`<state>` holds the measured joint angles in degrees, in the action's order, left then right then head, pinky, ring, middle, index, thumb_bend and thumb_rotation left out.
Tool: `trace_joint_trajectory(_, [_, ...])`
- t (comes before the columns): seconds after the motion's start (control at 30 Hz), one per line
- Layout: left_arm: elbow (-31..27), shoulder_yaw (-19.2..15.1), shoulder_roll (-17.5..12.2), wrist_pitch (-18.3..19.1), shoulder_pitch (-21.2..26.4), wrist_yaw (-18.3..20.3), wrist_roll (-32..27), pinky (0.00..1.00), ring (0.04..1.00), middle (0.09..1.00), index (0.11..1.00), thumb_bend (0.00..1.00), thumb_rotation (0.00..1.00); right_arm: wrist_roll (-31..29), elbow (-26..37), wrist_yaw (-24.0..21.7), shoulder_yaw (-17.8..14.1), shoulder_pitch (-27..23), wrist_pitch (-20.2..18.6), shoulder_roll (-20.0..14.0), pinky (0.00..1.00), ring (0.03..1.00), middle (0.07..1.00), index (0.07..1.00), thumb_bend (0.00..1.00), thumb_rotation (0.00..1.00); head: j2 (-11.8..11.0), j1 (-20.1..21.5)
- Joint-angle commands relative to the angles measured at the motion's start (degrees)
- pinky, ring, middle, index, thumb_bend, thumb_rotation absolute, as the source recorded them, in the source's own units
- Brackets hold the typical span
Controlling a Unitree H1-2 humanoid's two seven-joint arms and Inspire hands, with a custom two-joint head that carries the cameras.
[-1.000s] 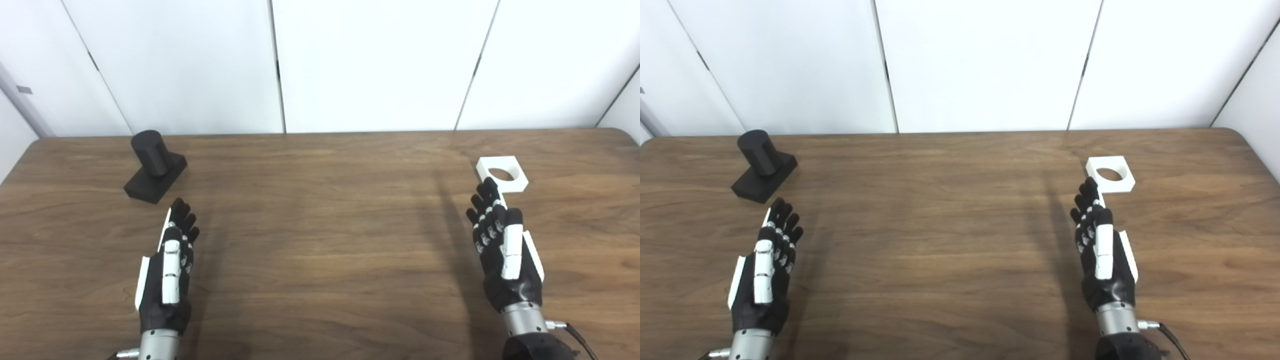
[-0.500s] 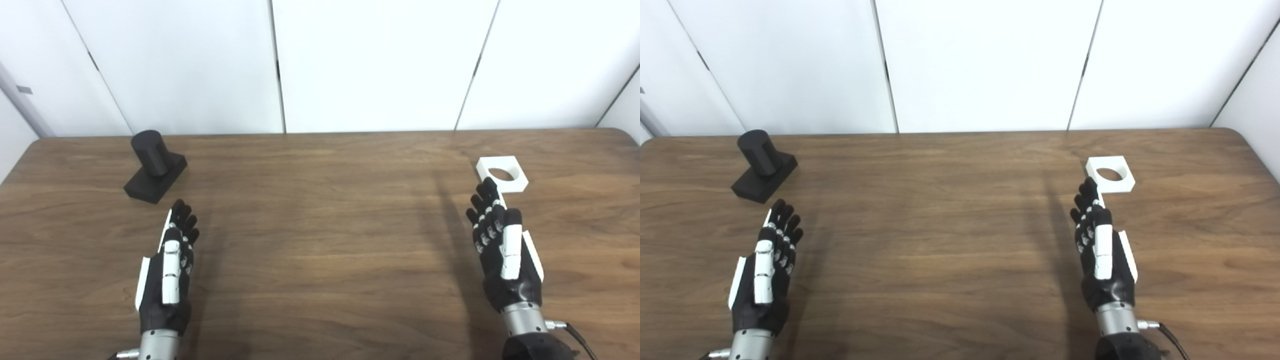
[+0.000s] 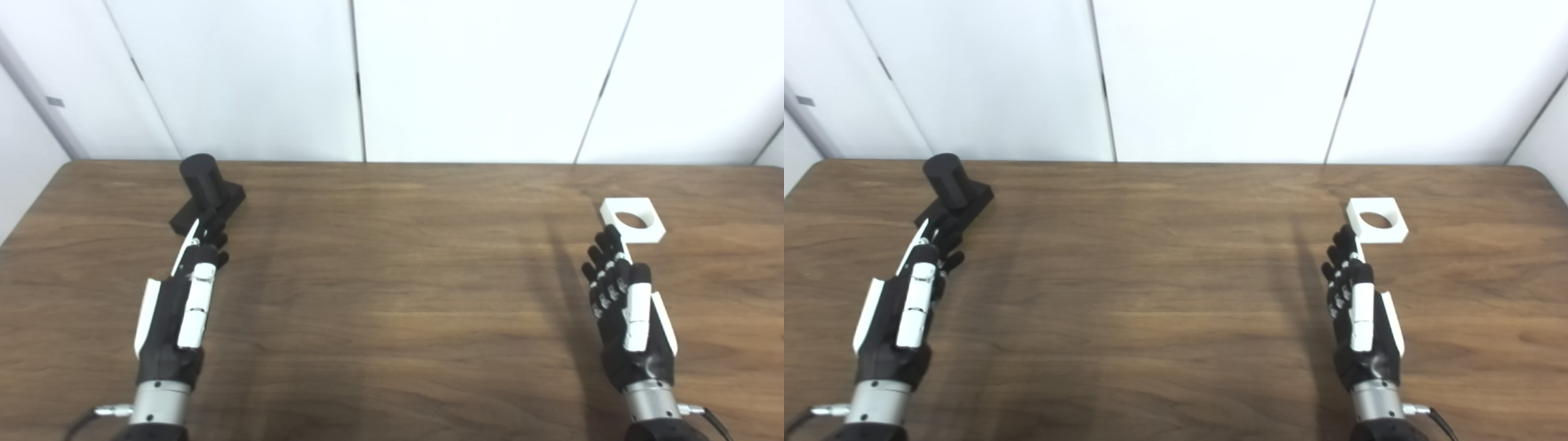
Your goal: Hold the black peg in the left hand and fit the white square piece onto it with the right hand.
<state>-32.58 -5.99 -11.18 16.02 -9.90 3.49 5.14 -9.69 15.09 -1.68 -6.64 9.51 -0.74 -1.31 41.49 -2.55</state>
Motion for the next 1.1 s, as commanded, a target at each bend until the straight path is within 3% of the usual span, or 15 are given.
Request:
trace_joint_trajectory(0.0, [-1.1, -1.0, -3.2, 0.5, 1.1, 0.3, 3.5, 0.98, 0.985, 0.982, 0.998, 0.52, 0.69, -0.6, 0.6, -0.7, 0.3, 6.2, 3.1, 0.8, 1.00, 1.000, 1.000, 1.000, 0.65, 1.00, 0.0, -0.1])
trace_joint_trajectory(0.07, [-0.2, -1.4, -5.2, 0.8, 2.0, 0.1, 5.2, 0.97, 0.981, 0.987, 1.000, 0.54, 0.57, -1.4, 0.6, -0.6, 0.2, 6.1, 3.0, 0.9, 1.00, 1.000, 1.000, 1.000, 0.66, 1.00, 0.0, 0.1])
trace_joint_trajectory(0.23, [1.6, -1.4, -9.9, 6.0, 4.7, -0.1, 15.0, 0.95, 0.981, 0.997, 1.000, 0.70, 0.46, -1.6, 0.8, -0.5, 0.3, 6.1, 2.8, 0.7, 1.00, 1.000, 1.000, 1.000, 0.68, 1.00, -0.2, -0.2])
trace_joint_trajectory(0.33, [4.6, 0.1, -11.9, 9.2, 6.4, -0.5, 23.4, 0.85, 0.950, 1.000, 0.996, 0.79, 0.47, -0.9, 0.0, -0.4, 0.4, 5.9, 3.3, 0.7, 1.00, 1.000, 1.000, 1.000, 0.68, 1.00, -0.7, -0.7])
trace_joint_trajectory(0.4, [8.1, 2.0, -13.5, 8.8, 7.5, -2.0, 29.8, 0.81, 0.936, 1.000, 0.993, 0.81, 0.47, -0.8, -0.3, -0.4, 0.4, 5.8, 3.5, 0.7, 1.00, 1.000, 1.000, 1.000, 0.67, 1.00, -1.0, -1.3])
trace_joint_trajectory(0.47, [12.7, 4.2, -15.3, 7.5, 9.0, -4.4, 36.8, 0.85, 0.958, 0.973, 0.963, 0.84, 0.51, -1.0, -0.5, -0.6, 0.3, 5.8, 3.9, 0.5, 1.00, 1.000, 1.000, 1.000, 0.67, 1.00, -1.4, -2.2])
trace_joint_trajectory(0.57, [16.1, 6.1, -16.3, 8.7, 11.0, -4.7, 42.4, 0.94, 0.987, 0.975, 0.954, 0.87, 0.56, -1.3, -1.0, -0.9, -0.1, 5.8, 4.5, 0.0, 1.00, 1.000, 1.000, 1.000, 0.67, 1.00, -2.3, -5.5])
trace_joint_trajectory(0.8, [20.5, 6.7, -15.3, 9.5, 14.8, -3.7, 45.7, 0.97, 0.994, 0.980, 0.927, 0.90, 0.64, -2.4, -2.3, -1.7, -0.9, 5.8, 5.5, -0.9, 1.00, 1.000, 1.000, 1.000, 0.65, 1.00, -4.5, -9.4])
trace_joint_trajectory(1.07, [24.4, 7.4, -14.9, 9.4, 18.1, -3.7, 46.2, 0.97, 0.991, 0.975, 0.934, 0.87, 0.64, -2.0, -2.8, -2.4, -1.7, 6.0, 5.6, -1.4, 1.00, 1.000, 1.000, 1.000, 0.69, 1.00, -6.5, -11.4])
